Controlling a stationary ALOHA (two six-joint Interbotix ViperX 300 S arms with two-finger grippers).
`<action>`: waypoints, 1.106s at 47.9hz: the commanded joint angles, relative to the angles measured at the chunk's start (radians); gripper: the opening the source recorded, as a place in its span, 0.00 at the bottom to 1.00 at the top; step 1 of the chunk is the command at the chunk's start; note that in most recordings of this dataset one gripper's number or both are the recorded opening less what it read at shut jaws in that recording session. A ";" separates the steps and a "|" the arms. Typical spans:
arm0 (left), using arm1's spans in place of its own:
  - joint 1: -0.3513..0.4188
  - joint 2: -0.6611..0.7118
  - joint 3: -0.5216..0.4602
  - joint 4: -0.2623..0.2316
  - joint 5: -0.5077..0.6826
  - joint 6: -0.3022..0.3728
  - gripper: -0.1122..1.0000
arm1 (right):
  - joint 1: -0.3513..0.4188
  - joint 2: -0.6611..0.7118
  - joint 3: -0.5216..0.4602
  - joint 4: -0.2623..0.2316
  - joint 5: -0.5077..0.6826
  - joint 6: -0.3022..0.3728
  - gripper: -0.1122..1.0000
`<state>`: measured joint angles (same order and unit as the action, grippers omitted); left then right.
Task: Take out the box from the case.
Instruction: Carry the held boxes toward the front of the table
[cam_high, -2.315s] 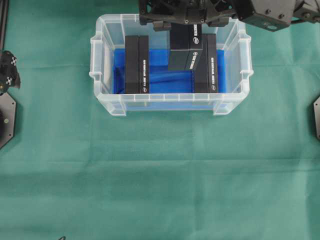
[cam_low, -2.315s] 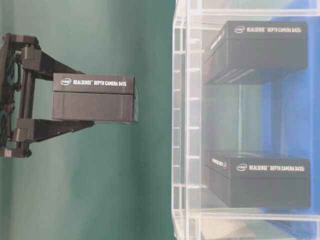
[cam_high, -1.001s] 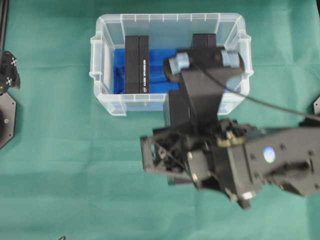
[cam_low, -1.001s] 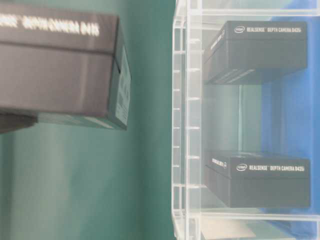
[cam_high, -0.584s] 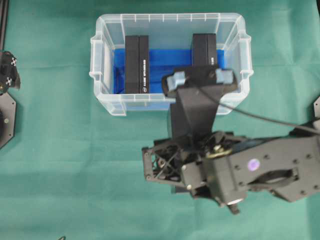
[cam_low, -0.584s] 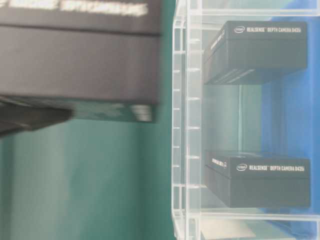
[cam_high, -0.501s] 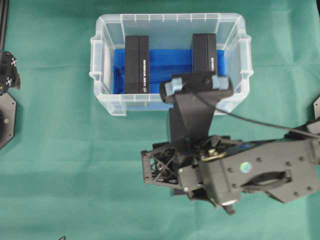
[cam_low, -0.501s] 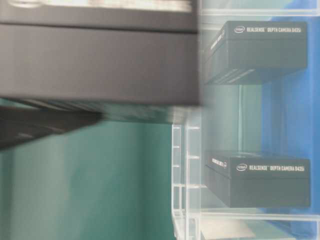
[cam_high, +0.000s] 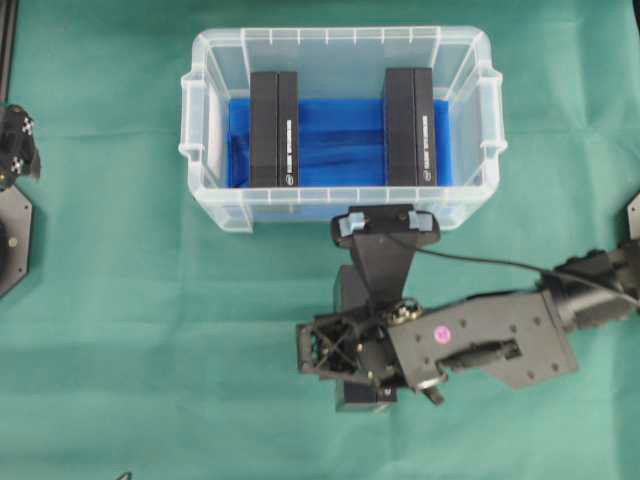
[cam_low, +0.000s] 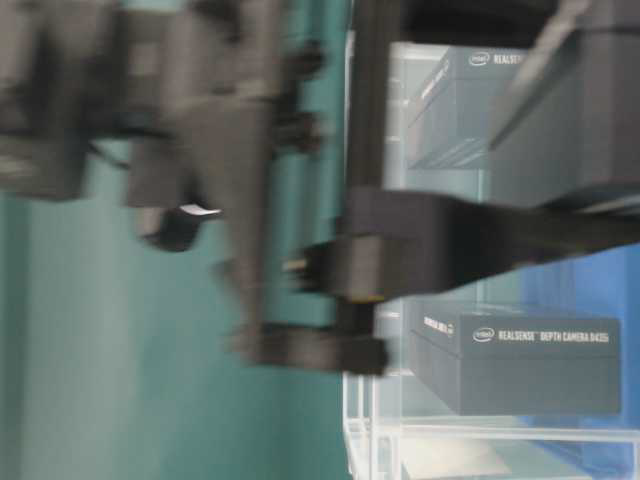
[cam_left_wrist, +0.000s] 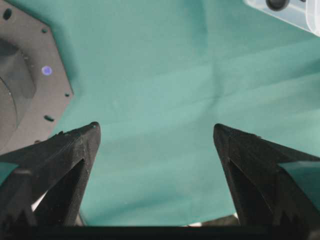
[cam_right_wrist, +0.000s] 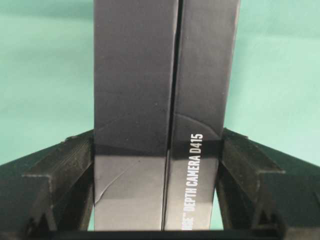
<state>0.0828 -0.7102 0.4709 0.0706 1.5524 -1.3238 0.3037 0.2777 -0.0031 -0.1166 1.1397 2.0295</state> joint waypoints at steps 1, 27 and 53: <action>0.003 0.000 -0.008 0.000 -0.003 0.002 0.94 | -0.008 -0.031 0.025 0.000 -0.035 0.002 0.70; 0.003 0.000 -0.009 0.000 -0.005 0.002 0.94 | -0.012 -0.031 0.063 -0.018 -0.106 0.003 0.70; 0.003 0.000 -0.009 0.000 -0.005 0.002 0.94 | -0.012 -0.037 0.063 -0.025 -0.097 -0.005 0.84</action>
<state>0.0828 -0.7102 0.4725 0.0706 1.5509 -1.3238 0.2899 0.2777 0.0706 -0.1335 1.0416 2.0264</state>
